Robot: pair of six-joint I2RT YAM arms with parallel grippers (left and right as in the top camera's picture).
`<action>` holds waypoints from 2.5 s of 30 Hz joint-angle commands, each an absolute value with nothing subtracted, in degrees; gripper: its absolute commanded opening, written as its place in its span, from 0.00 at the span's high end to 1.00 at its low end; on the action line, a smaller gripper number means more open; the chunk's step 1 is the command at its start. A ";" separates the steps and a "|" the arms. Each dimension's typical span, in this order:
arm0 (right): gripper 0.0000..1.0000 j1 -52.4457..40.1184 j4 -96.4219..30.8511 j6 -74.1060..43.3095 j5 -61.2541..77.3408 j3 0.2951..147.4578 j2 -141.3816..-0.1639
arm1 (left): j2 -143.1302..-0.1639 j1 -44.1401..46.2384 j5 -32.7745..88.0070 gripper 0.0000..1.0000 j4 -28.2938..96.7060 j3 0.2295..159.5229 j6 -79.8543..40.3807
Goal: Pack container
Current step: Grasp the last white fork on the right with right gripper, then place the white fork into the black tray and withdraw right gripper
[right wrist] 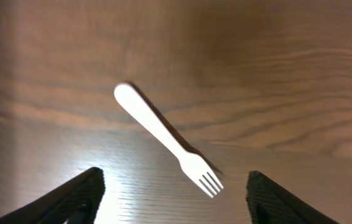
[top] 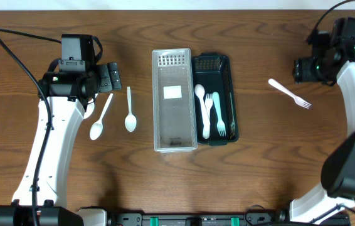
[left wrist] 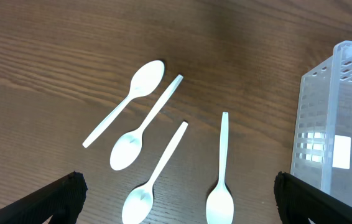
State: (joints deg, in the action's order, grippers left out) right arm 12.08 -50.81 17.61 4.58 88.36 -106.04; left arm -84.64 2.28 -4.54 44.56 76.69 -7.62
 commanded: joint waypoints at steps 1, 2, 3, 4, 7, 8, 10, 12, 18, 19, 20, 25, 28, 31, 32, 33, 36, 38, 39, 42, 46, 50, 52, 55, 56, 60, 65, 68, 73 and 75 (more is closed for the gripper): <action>0.21 12.36 -51.00 32.16 6.07 87.66 -109.40 | -85.14 2.00 -5.17 0.02 44.56 77.67 -7.09; 0.22 12.36 -51.13 33.93 6.04 87.66 -110.26 | -85.14 2.00 -5.17 0.02 44.56 77.67 -7.09; 0.22 12.36 -51.22 35.44 6.04 87.66 -111.11 | -85.14 2.00 -5.17 0.02 44.56 77.67 -7.09; 0.23 12.36 -51.22 36.40 6.04 87.66 -112.03 | -85.14 2.00 -5.17 0.02 44.56 77.69 -7.09; 0.24 12.36 -51.11 36.56 6.04 87.66 -114.43 | -85.14 2.00 -5.17 0.02 44.56 77.67 -7.09; 0.26 12.36 -51.11 36.51 6.04 87.66 -115.22 | -85.14 2.00 -5.17 0.02 44.56 77.69 -7.09; 0.29 12.36 -51.24 36.49 6.04 87.66 -116.64 | -85.14 2.00 -5.17 0.02 44.56 77.69 -7.09; 0.33 12.36 -51.59 36.23 6.07 87.66 -117.99 | -85.14 2.00 -5.17 0.02 44.56 77.67 -7.09; 0.44 12.36 -52.29 34.59 6.24 87.64 -121.91 | -85.14 2.00 -5.17 0.02 44.56 77.69 -7.09; 0.50 12.36 -52.29 34.04 6.22 87.64 -122.43 | -85.14 2.00 -5.17 0.02 44.56 77.67 -7.09; 0.54 12.36 -52.29 33.56 6.09 87.64 -122.85 | -85.14 2.00 -5.17 0.02 44.56 77.67 -7.09; 0.77 12.36 -51.81 29.23 5.80 87.64 -123.02 | -85.14 2.00 -5.17 0.02 44.56 77.67 -7.09; 0.93 12.36 -52.58 25.58 5.48 87.64 -123.00 | -85.14 2.00 -5.17 0.02 44.56 77.67 -7.09; 0.99 12.23 -55.00 20.32 3.53 87.83 -122.43 | -85.14 2.00 -5.17 0.02 44.56 77.67 -7.09; 0.99 12.08 -56.29 18.50 3.53 88.05 -122.10 | -85.14 2.00 -5.17 0.02 44.56 77.69 -7.09; 0.99 11.73 -58.30 16.43 4.16 88.33 -121.32 | -85.14 2.00 -5.17 0.02 44.56 77.67 -7.09; 0.99 9.96 -62.89 14.59 9.69 88.44 -118.26 | -85.14 2.00 -5.17 0.02 44.56 77.67 -7.09; 0.99 8.01 -65.06 13.76 14.35 88.44 -115.18 | -85.14 2.00 -5.17 0.02 44.56 77.69 -7.09; 0.99 6.98 -65.54 12.69 16.64 88.44 -113.60 | -85.14 2.00 -5.17 0.02 44.56 77.69 -7.09; 0.99 2.66 -65.56 6.39 26.30 88.44 -107.68 | -85.14 2.00 -5.17 0.02 44.56 77.67 -7.09; 0.99 -4.38 -60.80 0.80 31.90 88.44 -102.00 | -85.14 2.00 -5.17 0.02 44.53 77.69 -7.09; 0.99 -11.60 -56.53 -5.52 28.42 88.44 -100.05 | -85.14 2.00 -5.17 0.02 44.56 77.67 -7.09; 0.98 -15.14 -56.10 -10.52 22.17 88.27 -100.68 | -85.14 2.00 -5.17 0.02 44.56 77.69 -7.09; 0.99 -19.33 -55.83 -15.53 13.41 87.74 -102.61 | -85.14 2.00 -5.17 0.02 44.56 77.69 -7.09; 0.99 -20.80 -55.44 -17.17 10.41 87.42 -103.74 | -85.14 2.00 -5.17 0.02 44.53 77.67 -7.09; 0.89 -24.45 -53.41 -18.85 5.41 87.18 -108.53 | -85.14 2.00 -5.17 0.02 44.56 77.67 -7.09; 0.66 -24.91 -50.28 -18.79 5.56 87.37 -110.15 | -85.14 2.00 -5.17 0.02 44.56 77.67 -7.09; 0.50 -23.92 -50.37 -16.71 5.61 88.99 -108.60 | -85.14 2.00 -5.17 0.02 44.56 77.67 -7.09; 0.28 -18.26 -50.26 -14.33 5.04 91.50 -101.65 | -85.14 2.00 -4.80 0.02 44.56 77.67 -8.03; 0.23 -14.11 -50.13 -14.33 4.69 91.61 -98.61 | -85.14 2.00 -2.00 0.02 44.77 77.69 -8.84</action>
